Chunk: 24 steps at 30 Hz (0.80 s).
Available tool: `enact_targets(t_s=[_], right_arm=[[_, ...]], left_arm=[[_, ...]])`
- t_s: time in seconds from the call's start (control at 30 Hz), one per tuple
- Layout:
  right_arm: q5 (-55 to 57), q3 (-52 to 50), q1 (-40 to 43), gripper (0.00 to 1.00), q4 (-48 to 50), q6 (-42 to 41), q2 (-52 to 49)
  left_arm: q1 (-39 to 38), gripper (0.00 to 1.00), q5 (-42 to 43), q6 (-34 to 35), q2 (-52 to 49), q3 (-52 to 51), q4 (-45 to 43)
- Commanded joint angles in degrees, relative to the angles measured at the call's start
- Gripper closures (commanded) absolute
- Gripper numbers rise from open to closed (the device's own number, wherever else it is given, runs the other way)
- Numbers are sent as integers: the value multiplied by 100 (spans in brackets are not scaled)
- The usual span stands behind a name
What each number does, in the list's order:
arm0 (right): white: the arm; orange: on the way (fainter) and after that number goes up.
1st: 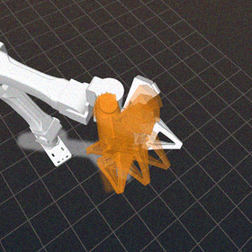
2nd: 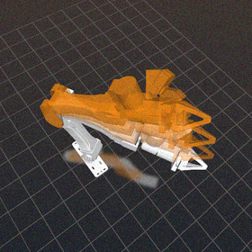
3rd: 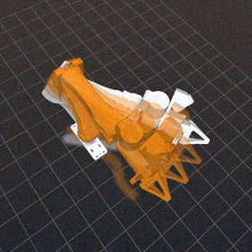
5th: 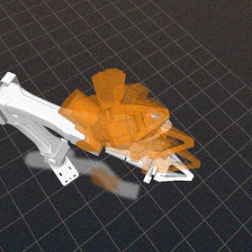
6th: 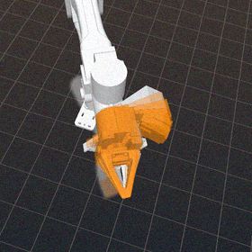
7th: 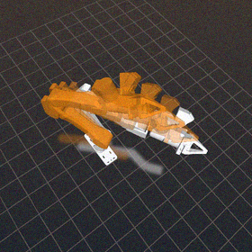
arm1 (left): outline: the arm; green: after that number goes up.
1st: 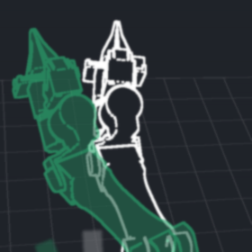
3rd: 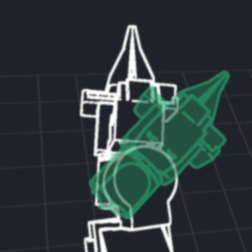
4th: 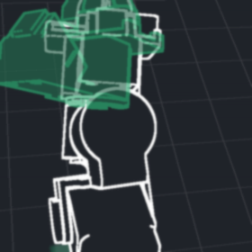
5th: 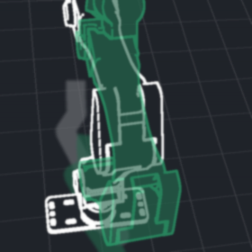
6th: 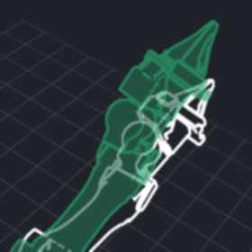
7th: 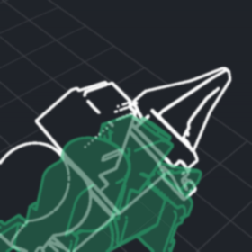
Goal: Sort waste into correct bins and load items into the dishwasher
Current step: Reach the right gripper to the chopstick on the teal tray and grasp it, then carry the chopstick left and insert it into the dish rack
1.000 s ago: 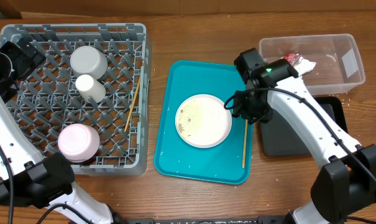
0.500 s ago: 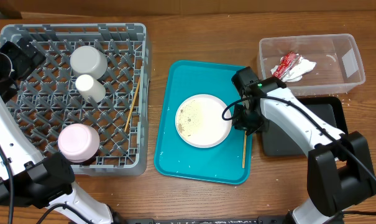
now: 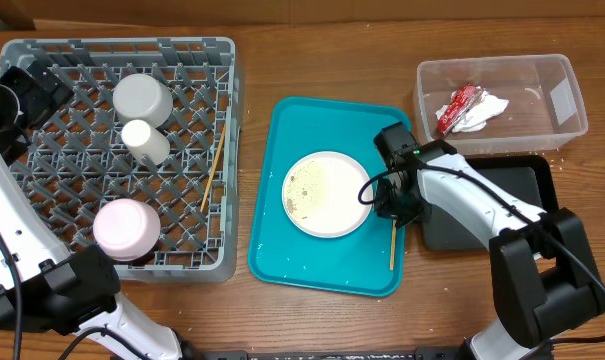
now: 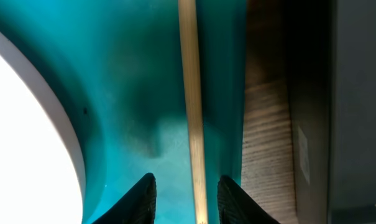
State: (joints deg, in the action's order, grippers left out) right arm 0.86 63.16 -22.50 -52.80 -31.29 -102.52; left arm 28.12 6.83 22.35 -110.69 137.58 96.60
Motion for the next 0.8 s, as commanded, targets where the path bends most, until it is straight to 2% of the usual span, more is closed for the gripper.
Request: enact_targets(t_s=[0.0,0.13,0.43,0.47,0.67,0.77], right_arm=[[55,-190,7,66,195,-46,4],[57,-380,7,67,415,-46,-2],[199,-396,7,90,494,-79,-4],[245,-396,7,96,503,-101,-4],[293,-229,11,96,426,-177,-4],[291,219,42,96,85,-177,-2]], left_arm=[[-2,0,22,59,-20,15,4],[-2,0,22,59,-20,15,4],[-2,0,22,59,-20,15,4],[-2,0,22,59,-20,15,4],[-2,0,22,59,-20,15,4],[-2,0,22,59,-20,15,4]])
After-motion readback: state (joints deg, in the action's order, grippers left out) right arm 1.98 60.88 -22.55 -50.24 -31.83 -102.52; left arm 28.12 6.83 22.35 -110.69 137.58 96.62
